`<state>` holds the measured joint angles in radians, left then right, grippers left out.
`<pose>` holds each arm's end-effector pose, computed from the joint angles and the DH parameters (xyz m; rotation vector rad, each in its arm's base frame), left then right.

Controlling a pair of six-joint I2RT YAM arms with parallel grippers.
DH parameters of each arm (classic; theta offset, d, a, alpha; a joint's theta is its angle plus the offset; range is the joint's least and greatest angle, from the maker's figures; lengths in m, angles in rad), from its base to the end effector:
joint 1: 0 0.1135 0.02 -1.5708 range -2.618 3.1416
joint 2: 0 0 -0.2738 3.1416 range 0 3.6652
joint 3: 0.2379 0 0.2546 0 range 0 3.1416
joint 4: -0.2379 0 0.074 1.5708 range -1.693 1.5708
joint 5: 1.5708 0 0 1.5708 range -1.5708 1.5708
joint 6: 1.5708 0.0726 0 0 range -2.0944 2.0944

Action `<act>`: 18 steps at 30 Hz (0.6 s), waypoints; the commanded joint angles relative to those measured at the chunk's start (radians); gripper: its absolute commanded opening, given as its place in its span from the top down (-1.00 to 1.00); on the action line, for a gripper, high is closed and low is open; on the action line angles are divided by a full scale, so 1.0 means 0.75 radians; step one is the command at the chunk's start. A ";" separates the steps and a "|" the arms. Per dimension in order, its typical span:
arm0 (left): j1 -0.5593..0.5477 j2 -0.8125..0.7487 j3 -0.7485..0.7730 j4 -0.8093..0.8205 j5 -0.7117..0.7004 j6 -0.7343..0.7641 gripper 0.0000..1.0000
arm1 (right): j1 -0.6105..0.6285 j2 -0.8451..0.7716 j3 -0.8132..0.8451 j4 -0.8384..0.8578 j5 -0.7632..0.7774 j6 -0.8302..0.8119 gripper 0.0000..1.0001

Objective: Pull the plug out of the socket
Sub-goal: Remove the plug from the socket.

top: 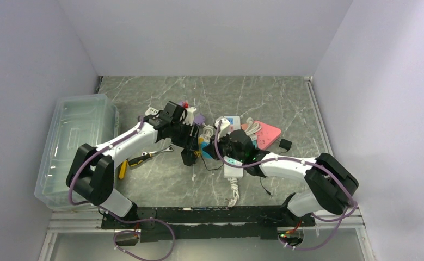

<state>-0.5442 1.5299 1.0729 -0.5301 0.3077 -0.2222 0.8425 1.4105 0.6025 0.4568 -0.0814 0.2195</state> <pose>0.2763 -0.1929 0.2123 0.5432 2.5793 -0.6745 0.2140 0.2488 0.1960 -0.6676 1.8876 0.7783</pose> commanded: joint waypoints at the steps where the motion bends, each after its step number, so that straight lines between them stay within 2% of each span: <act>1: 0.013 0.020 0.030 0.002 -0.136 0.062 1.00 | -0.096 -0.012 0.032 0.139 -0.121 0.069 1.00; 10: 0.019 0.024 0.038 0.000 -0.123 0.052 1.00 | -0.088 -0.024 0.029 0.133 -0.095 0.033 1.00; 18: 0.090 0.034 0.042 -0.001 -0.075 0.025 1.00 | 0.048 0.011 0.063 0.133 0.032 0.003 1.00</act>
<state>-0.5282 1.5364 1.0775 -0.5243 0.3229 -0.2226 0.8284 1.4220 0.6025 0.4736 -0.1246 0.2371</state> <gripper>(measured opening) 0.638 0.218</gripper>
